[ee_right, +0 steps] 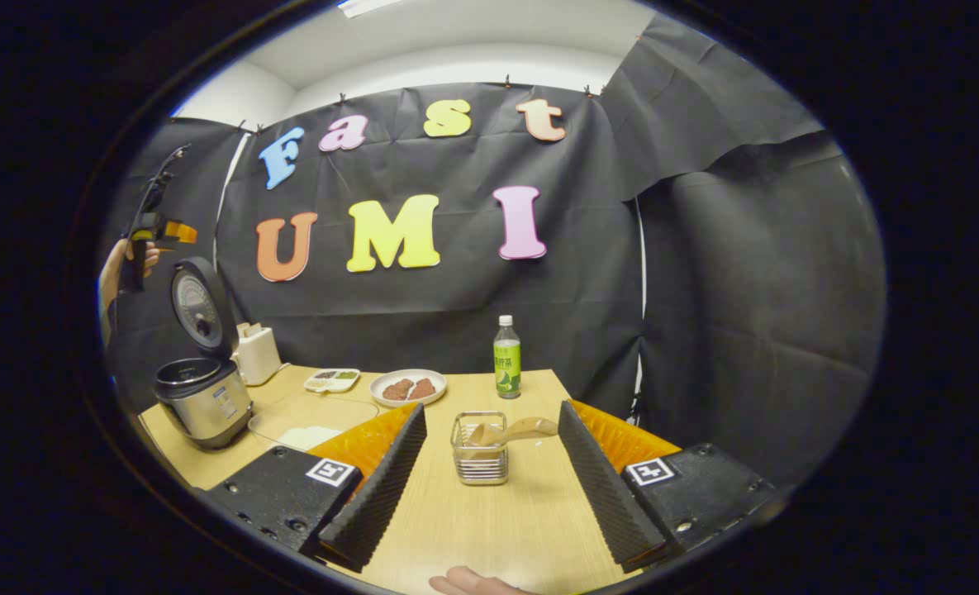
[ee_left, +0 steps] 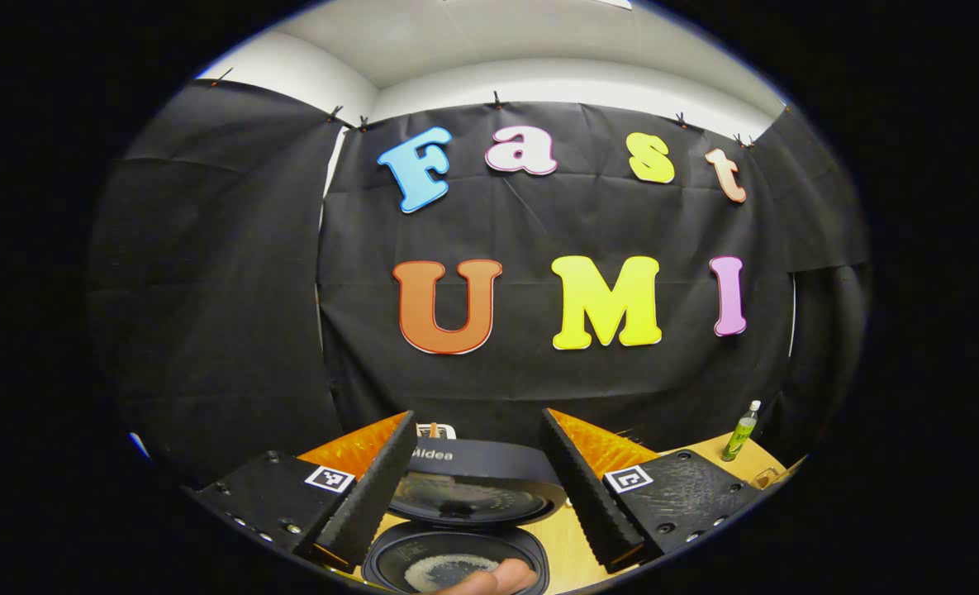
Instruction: Close the left gripper, press the button to open the rice cooker; take a wooden spoon from the chopstick holder with the right hand, scoop a spoonful of rice and pour it into the rice cooker, then put the wooden spoon back into the chopstick holder.
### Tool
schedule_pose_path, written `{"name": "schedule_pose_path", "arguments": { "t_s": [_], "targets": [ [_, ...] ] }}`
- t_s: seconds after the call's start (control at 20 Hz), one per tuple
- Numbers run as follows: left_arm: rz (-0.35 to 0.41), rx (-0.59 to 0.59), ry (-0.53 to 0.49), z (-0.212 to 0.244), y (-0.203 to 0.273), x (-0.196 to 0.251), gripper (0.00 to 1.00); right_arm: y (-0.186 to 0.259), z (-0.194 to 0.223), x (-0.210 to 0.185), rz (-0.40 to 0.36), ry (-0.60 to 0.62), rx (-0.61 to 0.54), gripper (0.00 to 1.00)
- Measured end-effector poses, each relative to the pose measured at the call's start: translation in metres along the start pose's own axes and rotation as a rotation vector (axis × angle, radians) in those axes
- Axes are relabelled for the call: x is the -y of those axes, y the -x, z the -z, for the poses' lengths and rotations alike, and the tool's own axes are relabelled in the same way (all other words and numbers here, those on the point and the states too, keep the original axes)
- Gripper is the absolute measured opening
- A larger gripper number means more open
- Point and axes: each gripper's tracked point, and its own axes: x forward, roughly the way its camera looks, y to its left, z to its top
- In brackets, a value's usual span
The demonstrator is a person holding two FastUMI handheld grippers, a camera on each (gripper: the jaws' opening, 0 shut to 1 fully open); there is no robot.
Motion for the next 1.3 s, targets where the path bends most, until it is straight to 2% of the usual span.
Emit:
{"name": "schedule_pose_path", "arguments": {
  "t_s": [0.05, 0.1, 0.25, 0.3, 0.35, 0.4, 0.5, 0.65, 0.7, 0.75, 0.9, 1.05, 1.1, 1.15, 1.3],
  "targets": [
    [-0.009, -0.017, 0.010, 0.003, -0.010, -0.006, 1.00, 0.003, 0.001, -0.001, -0.003, 0.013, 0.003, 1.00],
    [-0.004, -0.025, 0.026, 0.004, -0.017, -0.009, 0.95, 0.007, 0.000, -0.004, -0.010, 0.021, 0.006, 1.00],
    [-0.015, -0.061, 0.028, 0.010, -0.027, -0.020, 0.95, 0.018, -0.003, -0.011, -0.028, 0.039, 0.022, 1.00],
    [-0.020, -0.077, 0.015, 0.014, -0.029, -0.023, 0.88, 0.021, -0.006, -0.013, -0.034, 0.045, 0.030, 1.00],
    [-0.016, -0.088, 0.012, 0.019, -0.031, -0.023, 0.88, 0.024, -0.009, -0.017, -0.041, 0.052, 0.046, 1.00],
    [-0.004, -0.113, 0.018, 0.027, -0.031, -0.022, 0.96, 0.026, -0.014, -0.019, -0.040, 0.055, 0.064, 1.00],
    [-0.027, -0.115, -0.023, 0.032, -0.028, -0.029, 0.99, 0.030, -0.015, -0.022, -0.033, 0.058, 0.086, 1.00],
    [-0.020, -0.127, -0.023, 0.036, -0.011, -0.028, 1.00, 0.042, -0.016, -0.041, -0.070, 0.052, 0.104, 1.00],
    [-0.011, -0.132, -0.024, 0.037, -0.004, -0.027, 0.92, 0.046, -0.015, -0.043, -0.074, 0.056, 0.104, 1.00],
    [-0.007, -0.126, -0.016, 0.040, 0.003, -0.027, 1.00, 0.051, -0.014, -0.043, -0.073, 0.058, 0.107, 1.00],
    [-0.006, -0.113, -0.025, 0.054, 0.027, -0.024, 1.00, 0.069, -0.015, -0.044, -0.048, 0.057, 0.117, 1.00],
    [0.027, -0.169, -0.034, 0.088, 0.050, -0.015, 1.00, 0.089, -0.020, -0.053, -0.028, 0.064, 0.148, 1.00],
    [0.035, -0.184, -0.032, 0.099, 0.057, -0.014, 0.92, 0.096, -0.022, -0.057, -0.026, 0.071, 0.155, 1.00],
    [0.035, -0.189, -0.024, 0.108, 0.063, -0.016, 1.00, 0.104, -0.024, -0.061, -0.024, 0.076, 0.166, 1.00],
    [0.043, -0.180, -0.012, 0.129, 0.084, -0.017, 0.97, 0.121, -0.029, -0.071, -0.031, 0.089, 0.189, 1.00]
  ]
}}
